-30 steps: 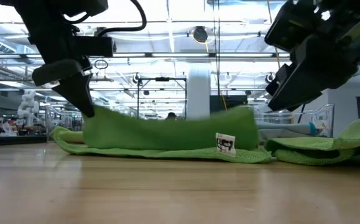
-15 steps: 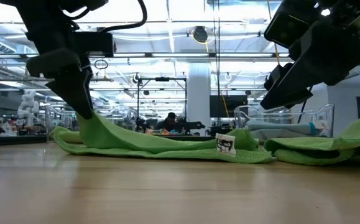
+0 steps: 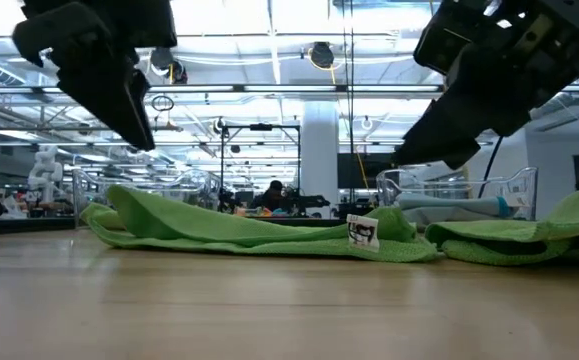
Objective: Fold microfiber towels
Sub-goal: Fold the left green microfiber cloth
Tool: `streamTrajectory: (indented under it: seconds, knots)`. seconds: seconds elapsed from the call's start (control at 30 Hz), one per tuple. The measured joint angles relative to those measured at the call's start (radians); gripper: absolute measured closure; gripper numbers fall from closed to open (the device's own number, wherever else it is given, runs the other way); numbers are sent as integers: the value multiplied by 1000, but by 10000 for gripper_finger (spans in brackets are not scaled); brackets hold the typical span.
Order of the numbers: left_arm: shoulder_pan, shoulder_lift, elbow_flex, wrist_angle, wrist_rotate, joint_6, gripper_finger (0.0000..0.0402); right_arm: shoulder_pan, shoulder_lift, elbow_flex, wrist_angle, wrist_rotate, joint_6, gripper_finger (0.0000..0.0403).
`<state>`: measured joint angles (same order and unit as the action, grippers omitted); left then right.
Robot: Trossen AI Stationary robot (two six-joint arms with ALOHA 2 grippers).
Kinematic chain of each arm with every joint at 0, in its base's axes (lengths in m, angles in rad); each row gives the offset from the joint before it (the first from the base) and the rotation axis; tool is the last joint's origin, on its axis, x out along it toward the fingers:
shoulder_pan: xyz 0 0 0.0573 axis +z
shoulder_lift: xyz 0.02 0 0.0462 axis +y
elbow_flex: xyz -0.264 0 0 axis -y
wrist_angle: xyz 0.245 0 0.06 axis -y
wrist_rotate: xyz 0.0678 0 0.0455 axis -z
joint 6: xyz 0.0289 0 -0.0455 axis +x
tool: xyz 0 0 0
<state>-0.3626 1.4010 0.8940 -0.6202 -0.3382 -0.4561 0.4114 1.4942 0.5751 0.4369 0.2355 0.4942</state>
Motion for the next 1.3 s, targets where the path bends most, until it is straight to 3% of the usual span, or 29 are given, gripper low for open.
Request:
streamTrajectory:
  seconds: [0.17,0.47,0.57,0.77,1.0,1.3]
  knots:
    - [2,-11,-2,19,-134,2,263,0,78,0,97,-4,18,320]
    - [29,-10,-113,254,-148,16,275,-5,252,17,322,-54,27,386]
    - [27,-10,-148,266,-141,-16,275,-18,291,38,300,-61,36,391]
    - [22,-10,-194,262,-102,-82,275,-31,351,80,224,-212,62,392]
    - [-18,-10,-202,253,-127,-37,272,-32,350,86,153,-237,66,392]
    - [-123,-10,-202,166,-165,-81,216,-31,330,84,149,-268,35,392]
